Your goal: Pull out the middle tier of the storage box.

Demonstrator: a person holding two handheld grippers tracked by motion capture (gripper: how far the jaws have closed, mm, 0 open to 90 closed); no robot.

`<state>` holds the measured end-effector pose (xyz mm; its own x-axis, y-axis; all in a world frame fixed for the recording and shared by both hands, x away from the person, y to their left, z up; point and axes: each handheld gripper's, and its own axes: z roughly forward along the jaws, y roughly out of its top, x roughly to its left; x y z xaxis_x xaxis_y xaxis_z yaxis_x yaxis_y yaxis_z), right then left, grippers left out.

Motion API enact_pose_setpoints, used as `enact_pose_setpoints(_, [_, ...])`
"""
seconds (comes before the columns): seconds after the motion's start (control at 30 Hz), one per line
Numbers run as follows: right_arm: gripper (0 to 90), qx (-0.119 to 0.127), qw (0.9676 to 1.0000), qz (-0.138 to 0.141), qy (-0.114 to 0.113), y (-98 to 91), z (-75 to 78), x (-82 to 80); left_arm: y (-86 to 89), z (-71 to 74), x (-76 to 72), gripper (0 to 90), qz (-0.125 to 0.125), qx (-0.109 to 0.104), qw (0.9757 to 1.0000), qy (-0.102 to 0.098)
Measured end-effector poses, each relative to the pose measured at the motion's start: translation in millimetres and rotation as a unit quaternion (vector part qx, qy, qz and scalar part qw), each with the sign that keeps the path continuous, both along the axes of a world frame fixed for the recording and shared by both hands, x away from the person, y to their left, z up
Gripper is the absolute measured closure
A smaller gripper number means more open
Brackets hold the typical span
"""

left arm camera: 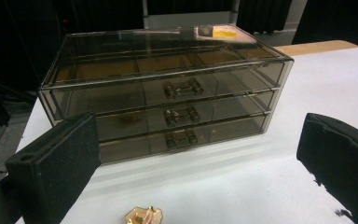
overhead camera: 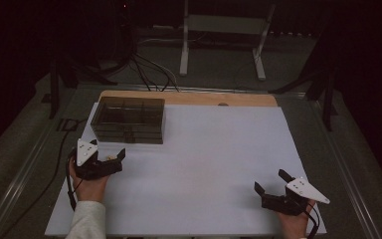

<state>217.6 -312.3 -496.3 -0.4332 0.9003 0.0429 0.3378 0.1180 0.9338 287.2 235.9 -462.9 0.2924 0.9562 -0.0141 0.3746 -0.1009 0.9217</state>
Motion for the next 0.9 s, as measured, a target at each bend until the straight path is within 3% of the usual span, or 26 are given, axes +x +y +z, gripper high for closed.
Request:
enact_pose_setpoints(0.27, [0.6, 0.002, 1.0, -0.002, 0.0, -0.6, 0.0, 0.0, -5.1, -2.3, 9.6, 0.5, 0.009, 0.001, 1.0, 0.004])
enact_pose_setpoints(0.9, [0.6, 0.001, 1.0, -0.003, -0.001, -1.4, 0.2, 0.0, -12.6, -10.5, 26.3, 0.6, 0.031, -0.018, 0.9994, 0.003])
